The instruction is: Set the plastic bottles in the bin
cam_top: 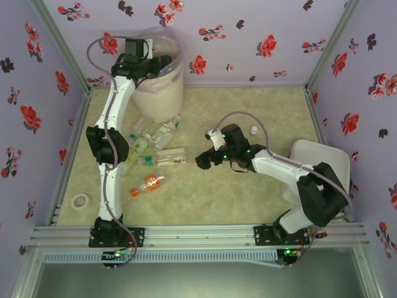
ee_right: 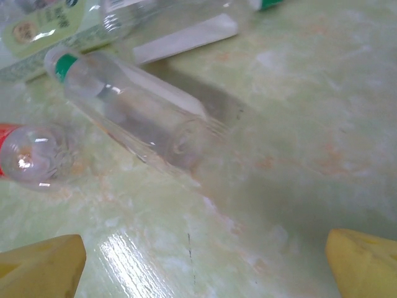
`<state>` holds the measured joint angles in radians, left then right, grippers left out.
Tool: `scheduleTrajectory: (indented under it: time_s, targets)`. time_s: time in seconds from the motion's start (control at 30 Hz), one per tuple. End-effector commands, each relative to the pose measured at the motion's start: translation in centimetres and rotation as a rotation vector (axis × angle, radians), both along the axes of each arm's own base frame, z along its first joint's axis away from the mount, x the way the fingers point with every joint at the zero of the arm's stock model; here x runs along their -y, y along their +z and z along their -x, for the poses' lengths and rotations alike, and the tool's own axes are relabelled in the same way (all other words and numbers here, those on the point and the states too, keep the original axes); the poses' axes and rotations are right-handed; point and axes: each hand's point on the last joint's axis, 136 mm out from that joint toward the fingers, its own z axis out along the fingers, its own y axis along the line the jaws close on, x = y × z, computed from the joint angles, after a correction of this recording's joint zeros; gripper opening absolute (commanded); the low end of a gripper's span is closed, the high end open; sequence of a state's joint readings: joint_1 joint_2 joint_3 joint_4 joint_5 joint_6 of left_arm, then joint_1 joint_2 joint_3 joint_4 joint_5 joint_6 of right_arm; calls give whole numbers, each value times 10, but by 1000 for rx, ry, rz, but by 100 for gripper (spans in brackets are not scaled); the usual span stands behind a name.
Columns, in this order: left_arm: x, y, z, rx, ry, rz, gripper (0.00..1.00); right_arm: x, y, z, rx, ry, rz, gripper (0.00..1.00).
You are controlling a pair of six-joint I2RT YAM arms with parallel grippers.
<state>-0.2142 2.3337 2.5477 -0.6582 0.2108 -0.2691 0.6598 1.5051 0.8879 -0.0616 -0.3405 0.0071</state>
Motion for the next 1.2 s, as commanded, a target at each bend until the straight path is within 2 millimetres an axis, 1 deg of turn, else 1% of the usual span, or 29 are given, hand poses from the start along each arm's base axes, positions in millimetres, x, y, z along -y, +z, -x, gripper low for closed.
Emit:
scheduleTrajectory:
  time_s: [0.0,0.07,0.2,0.27,0.3,0.33,0.4,0.47,0.53,0.63,0.77,0.8,0.87,0.9,1.0,1.03,1.1,1.17]
  targets:
    - [-11,81,29,130,-33,17,99,-12,-5,18,0,214,71,100]
    - [-17,105,41,165,-36,12,100,-18,-6,21,25,301,97,100]
    - [-34,150,74,226,-22,-3,100,-30,-11,22,116,476,152,99]
    - [-46,165,92,235,1,-19,100,-35,-15,17,161,526,192,99]
    - [-52,171,103,233,14,-27,100,-38,-17,13,168,542,212,99]
    - [-57,171,112,222,22,-31,100,-41,-19,11,166,559,224,99]
    - [-63,171,137,203,24,-27,100,-50,-22,5,161,599,239,99]
    - [-65,165,161,186,16,-14,100,-59,-28,1,163,633,248,99]
    - [-65,153,186,156,1,10,100,-66,-36,-3,164,668,265,99]
    - [-71,124,222,92,14,39,100,-77,-45,-10,154,703,281,99]
    - [-81,80,269,-20,53,86,100,-90,-56,-18,125,743,290,99]
    - [-83,67,279,-50,65,95,100,-95,-59,-19,117,749,293,99]
    - [-86,52,296,-80,92,125,100,-103,-63,-18,70,770,286,96]
    - [-88,39,304,-104,104,133,100,-107,-65,-16,32,788,278,92]
    - [-97,14,320,-151,146,131,100,-114,-74,-7,-37,827,274,87]
    - [-101,10,323,-158,161,128,100,-115,-78,-7,-38,831,280,86]
    - [-106,9,327,-159,186,137,100,-115,-82,-7,-29,836,288,84]
    - [-106,10,328,-148,186,150,99,-115,-83,-7,-28,834,287,81]
